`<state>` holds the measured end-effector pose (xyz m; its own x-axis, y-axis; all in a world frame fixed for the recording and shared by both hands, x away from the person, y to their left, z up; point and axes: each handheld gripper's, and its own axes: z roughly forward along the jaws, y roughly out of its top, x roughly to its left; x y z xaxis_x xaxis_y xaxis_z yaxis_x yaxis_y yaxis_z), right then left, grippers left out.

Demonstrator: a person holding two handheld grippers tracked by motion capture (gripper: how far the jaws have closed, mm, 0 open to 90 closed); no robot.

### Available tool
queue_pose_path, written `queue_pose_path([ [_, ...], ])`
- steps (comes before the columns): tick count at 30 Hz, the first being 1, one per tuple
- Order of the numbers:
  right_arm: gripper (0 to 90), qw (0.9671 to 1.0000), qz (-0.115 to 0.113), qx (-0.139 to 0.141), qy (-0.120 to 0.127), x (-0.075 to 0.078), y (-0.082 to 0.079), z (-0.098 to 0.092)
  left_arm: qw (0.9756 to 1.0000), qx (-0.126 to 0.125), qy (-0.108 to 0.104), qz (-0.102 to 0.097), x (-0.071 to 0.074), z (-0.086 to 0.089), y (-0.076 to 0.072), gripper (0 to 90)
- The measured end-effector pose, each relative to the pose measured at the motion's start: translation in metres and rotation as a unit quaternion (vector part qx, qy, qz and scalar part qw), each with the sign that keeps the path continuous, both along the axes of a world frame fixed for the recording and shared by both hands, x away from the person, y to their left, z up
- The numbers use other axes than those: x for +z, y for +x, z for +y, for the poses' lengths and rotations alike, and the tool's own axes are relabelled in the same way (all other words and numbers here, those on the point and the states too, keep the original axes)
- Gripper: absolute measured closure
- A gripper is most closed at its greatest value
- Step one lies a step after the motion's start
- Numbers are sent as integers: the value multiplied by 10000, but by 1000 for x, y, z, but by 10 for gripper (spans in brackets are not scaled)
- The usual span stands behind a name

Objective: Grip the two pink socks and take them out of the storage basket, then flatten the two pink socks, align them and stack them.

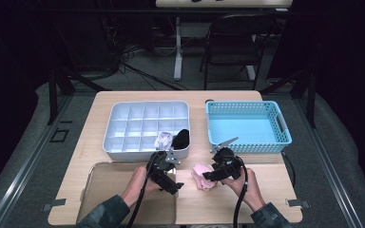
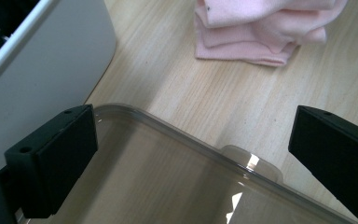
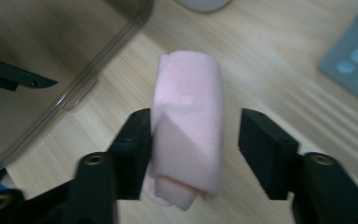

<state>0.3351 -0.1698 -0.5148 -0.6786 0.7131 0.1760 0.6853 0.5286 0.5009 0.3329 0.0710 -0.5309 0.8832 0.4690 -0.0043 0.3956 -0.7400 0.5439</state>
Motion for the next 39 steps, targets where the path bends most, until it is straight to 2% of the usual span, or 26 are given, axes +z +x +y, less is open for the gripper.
queue_pose_path([
  [1, 545, 9999, -127, 9, 24, 2, -2, 1, 10000, 14, -16, 7, 0, 0, 0, 15],
  [2, 588, 9998, -201, 19, -61, 3, -3, 2, 10000, 21, -11, 7, 0, 0, 0, 21],
  [3, 618, 9997, -200, 19, -138, 3, -3, 2, 10000, 20, -11, 18, 0, -1, 0, 24],
  [5, 656, 9998, -149, -57, -142, 0, -1, 1, 10000, 21, -16, 49, -1, -2, 0, 30],
  [8, 711, 9993, 65, -325, -157, -7, 3, -5, 10000, 38, 17, 22, -2, -4, -1, 67],
  [10, 737, 9981, 256, -558, 28, -11, 6, -10, 10000, 77, 51, 14, -3, -6, -1, 102],
  [12, 754, 9967, 438, -676, 114, -15, 10, -16, 9999, 102, 64, 42, -4, -6, -1, 132],
  [15, 758, 9941, 683, -766, 343, -21, 11, -21, 9999, 104, 30, 68, -3, -7, -2, 149],
  [17, 744, 9919, 744, -895, 511, -25, 9, -19, 9999, 101, -5, 88, -3, -7, -3, 153],
  [18, 728, 9925, 795, -797, 477, -25, 9, -18, 9999, 97, -24, 114, -4, -7, -3, 154],
  [21, 555, 9954, 559, -712, 310, -22, 5, -12, 9999, 65, -13, 141, -5, -8, -4, 159],
  [25, 452, 9989, -26, -450, 83, -7, -4, -9, 9998, 29, -69, 192, -7, -12, -5, 175],
  [27, 465, 9995, -132, -278, 58, -5, -7, -7, 9998, 6, -69, 207, -8, -15, -6, 186],
  [30, 586, 9991, -149, -304, -246, -10, -7, -1, 9998, -32, -35, 197, -10, -20, -8, 218],
  [32, 654, 9984, 20, -425, -362, -15, -4, -2, 9998, -31, 6, 180, -12, -25, -10, 242],
  [34, 687, 9978, 164, -591, -250, -18, -2, -6, 9998, -45, 24, 176, -12, -27, -10, 256],
  [35, 687, 9978, 164, -591, -250, -18, -2, -6, 9999, -50, 33, 155, -13, -31, -11, 256],
  [36, 713, 9964, 372, -764, -45, -22, 2, -13, 9999, -48, 45, 151, -14, -34, -12, 291],
  [39, 716, 9948, 589, -815, 178, -26, 5, -16, 9998, 22, 35, 193, -17, -41, -11, 328],
])
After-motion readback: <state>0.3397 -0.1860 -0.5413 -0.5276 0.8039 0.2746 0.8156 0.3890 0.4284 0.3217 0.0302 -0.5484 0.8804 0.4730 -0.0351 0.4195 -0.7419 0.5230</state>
